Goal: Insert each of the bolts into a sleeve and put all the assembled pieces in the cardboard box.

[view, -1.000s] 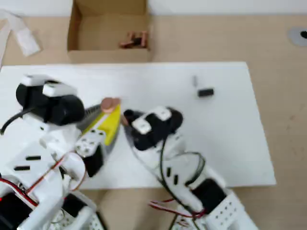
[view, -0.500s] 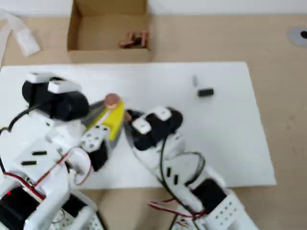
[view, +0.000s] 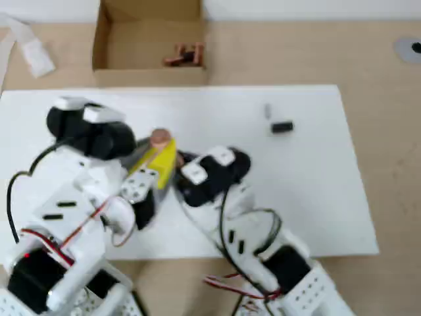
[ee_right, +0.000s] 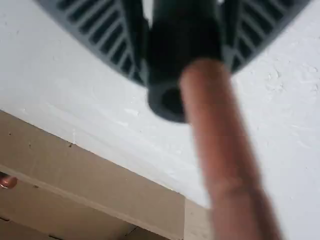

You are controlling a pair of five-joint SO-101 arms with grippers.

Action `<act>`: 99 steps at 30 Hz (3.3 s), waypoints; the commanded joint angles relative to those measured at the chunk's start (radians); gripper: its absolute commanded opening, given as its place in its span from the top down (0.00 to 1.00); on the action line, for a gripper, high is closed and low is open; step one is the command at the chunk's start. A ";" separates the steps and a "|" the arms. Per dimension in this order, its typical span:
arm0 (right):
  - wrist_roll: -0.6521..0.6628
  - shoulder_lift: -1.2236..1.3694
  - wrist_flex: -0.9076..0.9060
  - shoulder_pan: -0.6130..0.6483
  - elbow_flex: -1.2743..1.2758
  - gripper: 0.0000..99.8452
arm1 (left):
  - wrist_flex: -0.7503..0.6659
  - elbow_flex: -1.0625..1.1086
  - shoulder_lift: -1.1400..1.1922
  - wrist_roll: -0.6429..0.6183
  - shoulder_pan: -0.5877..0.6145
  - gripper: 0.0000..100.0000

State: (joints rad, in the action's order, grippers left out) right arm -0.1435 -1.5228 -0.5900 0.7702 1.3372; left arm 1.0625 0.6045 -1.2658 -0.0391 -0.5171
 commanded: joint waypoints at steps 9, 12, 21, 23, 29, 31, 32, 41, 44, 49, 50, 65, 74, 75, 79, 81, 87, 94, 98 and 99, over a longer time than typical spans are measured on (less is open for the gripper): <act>-0.009 -0.022 0.023 0.012 -0.012 0.99 | -0.086 0.031 -0.007 -0.005 0.078 0.99; -0.009 -0.022 0.023 0.012 -0.012 0.99 | -0.086 0.032 -0.007 -0.005 0.078 0.99; -0.009 -0.022 0.025 0.012 -0.012 0.99 | -0.132 0.112 -0.007 -0.005 0.077 0.99; -0.009 -0.022 0.025 0.012 -0.012 0.99 | -0.138 0.123 -0.007 -0.005 0.077 0.99; -0.008 -0.022 0.023 0.012 -0.012 0.99 | -0.135 0.135 -0.007 -0.003 0.077 0.99; -0.008 -0.022 0.026 0.012 -0.012 0.99 | -0.127 0.135 -0.007 -0.003 0.072 0.99; -0.008 -0.022 0.026 0.012 -0.012 0.99 | -0.123 0.137 -0.007 -0.003 0.072 0.99; -0.008 -0.022 0.028 0.012 -0.012 0.99 | -0.025 0.126 -0.008 -0.003 0.066 0.99; -0.006 -0.022 0.028 0.012 -0.012 0.99 | 0.025 0.091 -0.007 -0.003 0.060 0.98; -0.006 -0.022 0.028 0.012 -0.012 0.99 | 0.115 0.054 -0.007 -0.008 0.061 0.86; -0.005 -0.022 0.028 0.012 -0.012 0.99 | 0.129 0.049 -0.007 -0.008 0.061 0.85; -0.009 -0.007 0.018 -0.024 -0.059 0.99 | 0.232 -0.089 -0.004 -0.003 0.072 0.84; -0.155 0.369 -0.249 -0.406 -0.438 0.99 | 0.264 -0.055 0.127 0.103 0.235 0.90; -0.152 0.407 -0.247 -0.430 -0.479 0.99 | 0.262 -0.061 0.156 0.114 0.235 0.91; -0.150 0.573 -0.245 -0.443 -0.636 0.99 | 0.224 -0.055 0.275 0.129 0.242 0.92; -0.150 0.682 -0.239 -0.441 -0.720 0.99 | 0.221 -0.054 0.332 0.130 0.242 0.92; -0.115 1.101 -0.212 -0.443 -1.036 0.99 | 0.192 -0.054 0.476 0.132 0.256 0.91; -0.072 1.600 -0.216 -0.446 -1.492 0.99 | 0.143 -0.054 0.541 0.161 0.368 0.91; -0.044 1.865 -0.218 -0.446 -1.759 0.99 | 0.147 -0.054 0.541 0.164 0.428 0.92; -0.038 1.931 -0.218 -0.446 -1.827 0.99 | 0.147 -0.052 0.541 0.164 0.439 0.92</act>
State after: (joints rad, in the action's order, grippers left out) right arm -0.2033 0.2662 -0.8339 0.3498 -0.2417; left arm 1.2190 0.5646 -0.7273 0.1204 -0.1166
